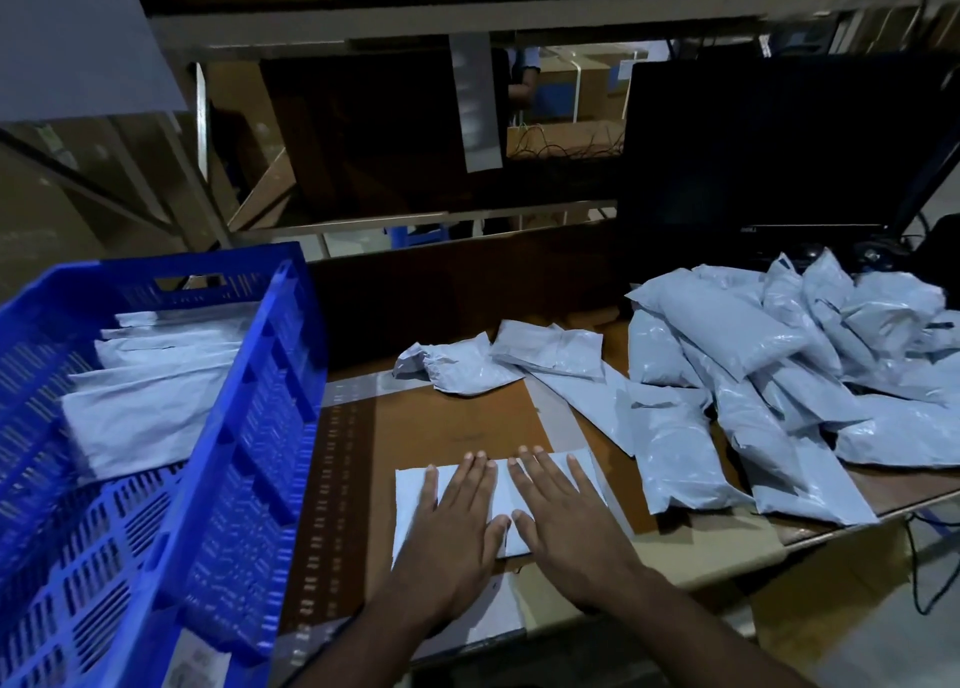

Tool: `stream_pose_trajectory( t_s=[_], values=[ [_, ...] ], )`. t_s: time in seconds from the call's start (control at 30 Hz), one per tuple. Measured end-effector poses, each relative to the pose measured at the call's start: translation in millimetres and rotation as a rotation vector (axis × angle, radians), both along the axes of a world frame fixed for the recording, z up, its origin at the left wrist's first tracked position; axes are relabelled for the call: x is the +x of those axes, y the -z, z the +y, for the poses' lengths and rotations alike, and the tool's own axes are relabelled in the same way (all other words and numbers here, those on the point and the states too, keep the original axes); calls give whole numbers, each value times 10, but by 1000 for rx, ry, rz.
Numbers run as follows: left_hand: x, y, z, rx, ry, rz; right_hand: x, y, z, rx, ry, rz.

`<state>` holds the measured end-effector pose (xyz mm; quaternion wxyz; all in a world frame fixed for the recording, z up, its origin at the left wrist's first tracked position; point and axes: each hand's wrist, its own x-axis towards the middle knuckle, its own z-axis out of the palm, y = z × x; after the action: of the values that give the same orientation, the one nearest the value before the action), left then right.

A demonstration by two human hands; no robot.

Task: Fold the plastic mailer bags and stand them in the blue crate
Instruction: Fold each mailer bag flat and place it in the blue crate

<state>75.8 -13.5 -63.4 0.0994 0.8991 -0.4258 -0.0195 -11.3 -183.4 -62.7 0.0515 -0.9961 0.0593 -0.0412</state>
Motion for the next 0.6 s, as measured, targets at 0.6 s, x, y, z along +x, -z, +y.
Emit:
stream_pose_trajectory(
  t_s=[0.6],
  values=[
    [-66, -82, 146, 34, -173, 47, -164, -159, 36, 150, 153, 90]
  ],
)
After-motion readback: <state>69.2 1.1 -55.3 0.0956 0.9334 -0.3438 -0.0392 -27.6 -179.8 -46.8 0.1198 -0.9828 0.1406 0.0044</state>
